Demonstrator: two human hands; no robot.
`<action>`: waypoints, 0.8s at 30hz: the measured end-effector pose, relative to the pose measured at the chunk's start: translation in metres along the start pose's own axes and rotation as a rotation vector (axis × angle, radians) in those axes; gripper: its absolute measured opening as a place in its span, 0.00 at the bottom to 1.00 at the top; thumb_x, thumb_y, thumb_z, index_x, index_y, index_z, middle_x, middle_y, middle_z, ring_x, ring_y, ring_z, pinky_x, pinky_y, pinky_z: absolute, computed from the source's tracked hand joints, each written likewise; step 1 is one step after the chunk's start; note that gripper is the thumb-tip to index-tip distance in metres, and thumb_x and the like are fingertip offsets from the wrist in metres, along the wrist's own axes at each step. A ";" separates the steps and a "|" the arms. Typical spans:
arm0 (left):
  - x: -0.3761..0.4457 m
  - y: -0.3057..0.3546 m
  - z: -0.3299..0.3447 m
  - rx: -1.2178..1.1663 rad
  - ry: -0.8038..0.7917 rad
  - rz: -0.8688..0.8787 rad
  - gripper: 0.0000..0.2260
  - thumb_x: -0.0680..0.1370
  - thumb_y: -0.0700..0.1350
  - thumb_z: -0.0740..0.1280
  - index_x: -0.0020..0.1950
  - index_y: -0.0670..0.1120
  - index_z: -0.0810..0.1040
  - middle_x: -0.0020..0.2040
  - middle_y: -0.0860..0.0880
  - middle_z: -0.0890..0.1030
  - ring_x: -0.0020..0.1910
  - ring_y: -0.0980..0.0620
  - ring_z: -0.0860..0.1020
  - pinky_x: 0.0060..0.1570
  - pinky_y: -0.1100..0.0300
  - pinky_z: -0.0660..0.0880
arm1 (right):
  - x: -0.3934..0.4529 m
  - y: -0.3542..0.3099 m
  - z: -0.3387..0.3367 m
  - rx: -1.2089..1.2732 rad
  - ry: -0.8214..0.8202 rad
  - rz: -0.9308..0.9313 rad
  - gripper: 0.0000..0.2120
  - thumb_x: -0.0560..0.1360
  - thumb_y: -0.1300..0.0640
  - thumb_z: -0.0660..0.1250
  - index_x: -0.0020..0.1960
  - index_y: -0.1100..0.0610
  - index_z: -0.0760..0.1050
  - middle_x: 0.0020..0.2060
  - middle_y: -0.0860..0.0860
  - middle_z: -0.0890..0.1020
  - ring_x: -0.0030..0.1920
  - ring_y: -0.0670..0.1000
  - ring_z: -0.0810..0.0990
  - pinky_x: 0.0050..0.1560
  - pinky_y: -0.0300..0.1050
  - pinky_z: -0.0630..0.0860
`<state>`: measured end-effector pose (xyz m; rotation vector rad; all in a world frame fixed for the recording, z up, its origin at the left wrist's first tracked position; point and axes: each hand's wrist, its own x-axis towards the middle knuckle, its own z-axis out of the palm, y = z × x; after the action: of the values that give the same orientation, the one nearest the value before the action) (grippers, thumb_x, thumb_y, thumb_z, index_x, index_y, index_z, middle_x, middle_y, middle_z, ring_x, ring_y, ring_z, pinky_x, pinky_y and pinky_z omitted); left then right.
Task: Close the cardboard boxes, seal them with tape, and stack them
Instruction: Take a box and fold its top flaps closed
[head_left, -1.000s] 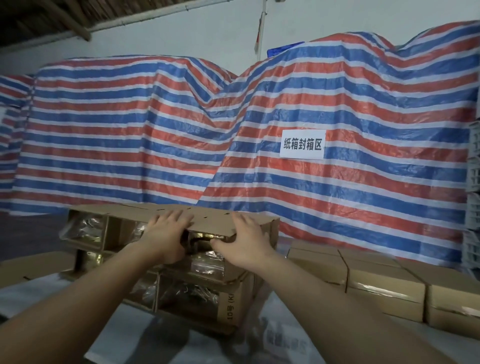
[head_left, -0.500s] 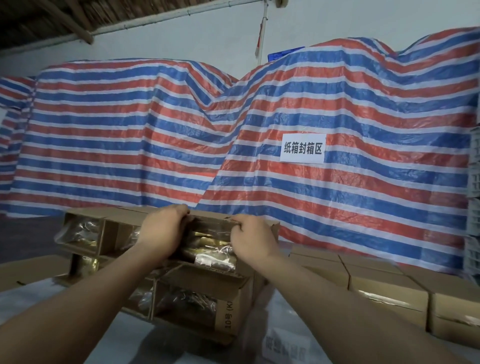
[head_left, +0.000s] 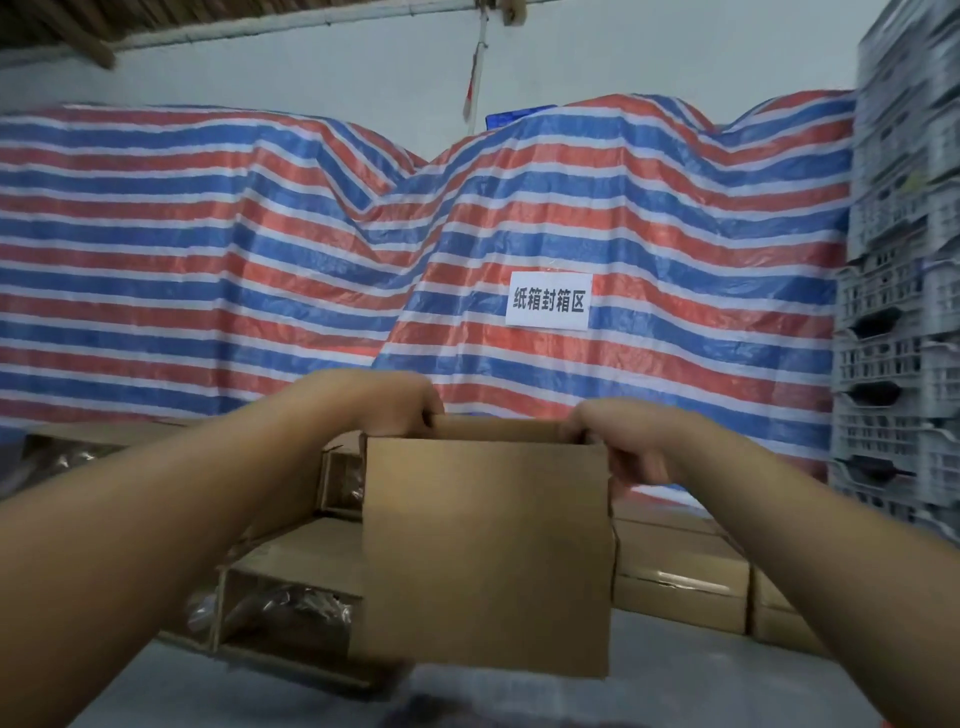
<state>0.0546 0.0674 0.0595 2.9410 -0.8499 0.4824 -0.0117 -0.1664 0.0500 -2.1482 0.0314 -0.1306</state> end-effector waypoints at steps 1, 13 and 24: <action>0.003 0.013 0.003 0.005 -0.102 0.011 0.05 0.80 0.48 0.66 0.54 0.52 0.80 0.49 0.52 0.81 0.48 0.54 0.80 0.51 0.58 0.78 | -0.005 0.012 -0.008 0.021 -0.021 0.068 0.08 0.77 0.62 0.61 0.38 0.58 0.71 0.21 0.52 0.74 0.20 0.50 0.74 0.23 0.42 0.75; 0.054 0.118 0.073 -0.039 -0.235 0.087 0.09 0.80 0.52 0.65 0.56 0.51 0.80 0.52 0.48 0.82 0.51 0.49 0.81 0.51 0.56 0.77 | -0.023 0.144 -0.069 0.218 0.143 0.246 0.06 0.77 0.59 0.66 0.46 0.62 0.77 0.28 0.54 0.80 0.24 0.51 0.77 0.24 0.42 0.73; 0.076 0.123 0.117 -0.403 -0.188 0.019 0.13 0.77 0.60 0.67 0.50 0.51 0.82 0.45 0.51 0.84 0.43 0.53 0.82 0.41 0.61 0.77 | -0.020 0.180 -0.074 0.354 0.193 0.259 0.08 0.77 0.58 0.66 0.53 0.62 0.76 0.33 0.56 0.82 0.29 0.52 0.80 0.29 0.44 0.75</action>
<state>0.0839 -0.0905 -0.0336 2.6315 -0.8728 0.0242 -0.0342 -0.3259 -0.0618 -1.7549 0.3700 -0.1771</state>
